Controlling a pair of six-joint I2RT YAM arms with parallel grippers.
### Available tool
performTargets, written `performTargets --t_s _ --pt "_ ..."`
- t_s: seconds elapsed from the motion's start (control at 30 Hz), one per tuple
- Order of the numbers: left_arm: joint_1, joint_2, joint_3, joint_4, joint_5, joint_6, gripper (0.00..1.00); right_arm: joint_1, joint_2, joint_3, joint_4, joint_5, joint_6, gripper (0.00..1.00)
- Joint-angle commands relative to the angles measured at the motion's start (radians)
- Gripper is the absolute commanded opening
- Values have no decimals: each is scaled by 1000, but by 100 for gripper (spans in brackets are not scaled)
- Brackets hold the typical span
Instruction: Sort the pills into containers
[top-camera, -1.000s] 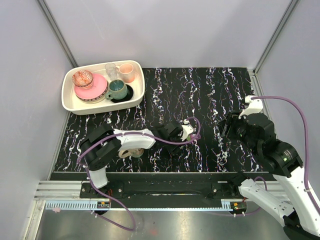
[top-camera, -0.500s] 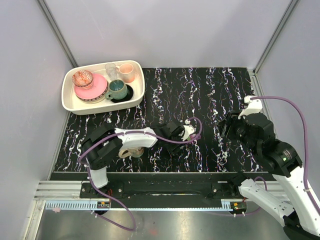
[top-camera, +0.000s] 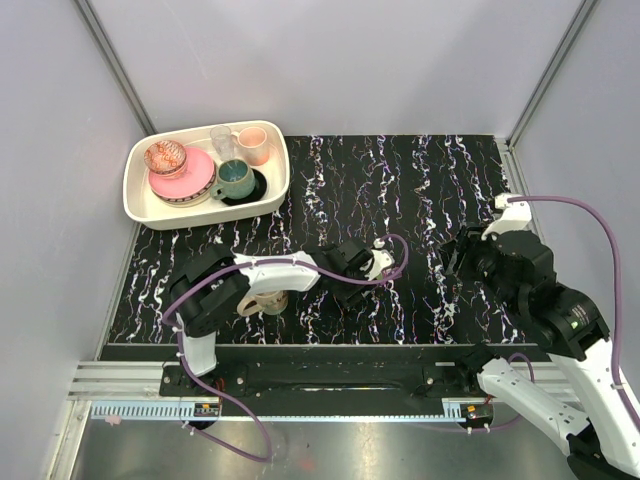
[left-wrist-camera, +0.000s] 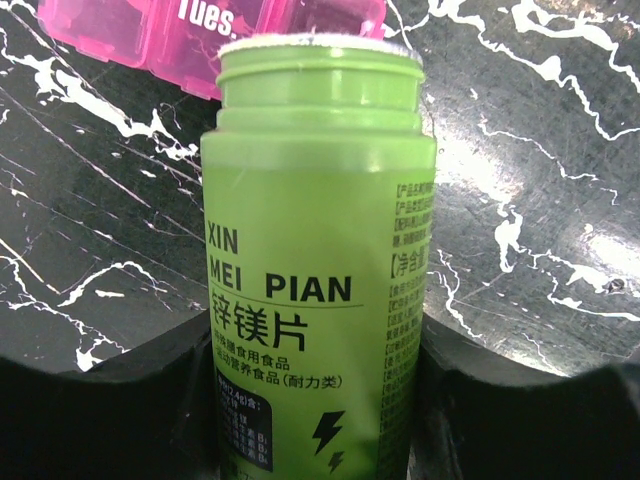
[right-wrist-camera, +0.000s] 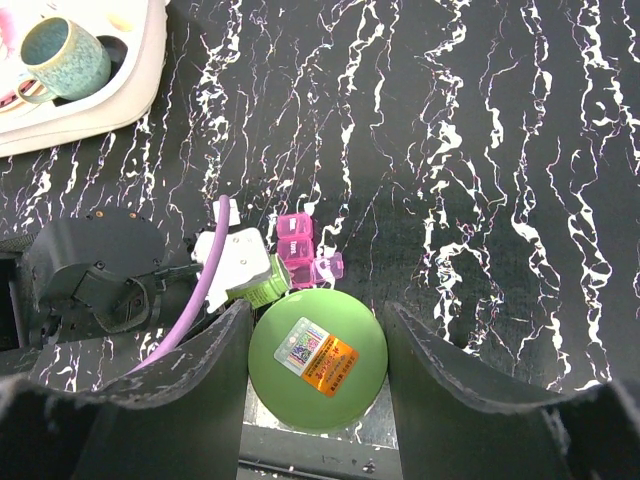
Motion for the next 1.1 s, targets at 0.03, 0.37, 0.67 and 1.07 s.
performTargets --t_s 0.03,0.37,0.67,1.07 --pt "5 17 45 -46 -8 29 0 -2 -10 18 16 30 -10 0" --pt "8 16 80 -104 -14 53 0 -2 -24 18 16 37 -8 0" --pt "11 13 106 -130 -12 62 0 -2 -33 24 13 42 -10 0" --pt "13 25 161 -175 -15 79 0 -4 -50 32 4 57 -10 0"
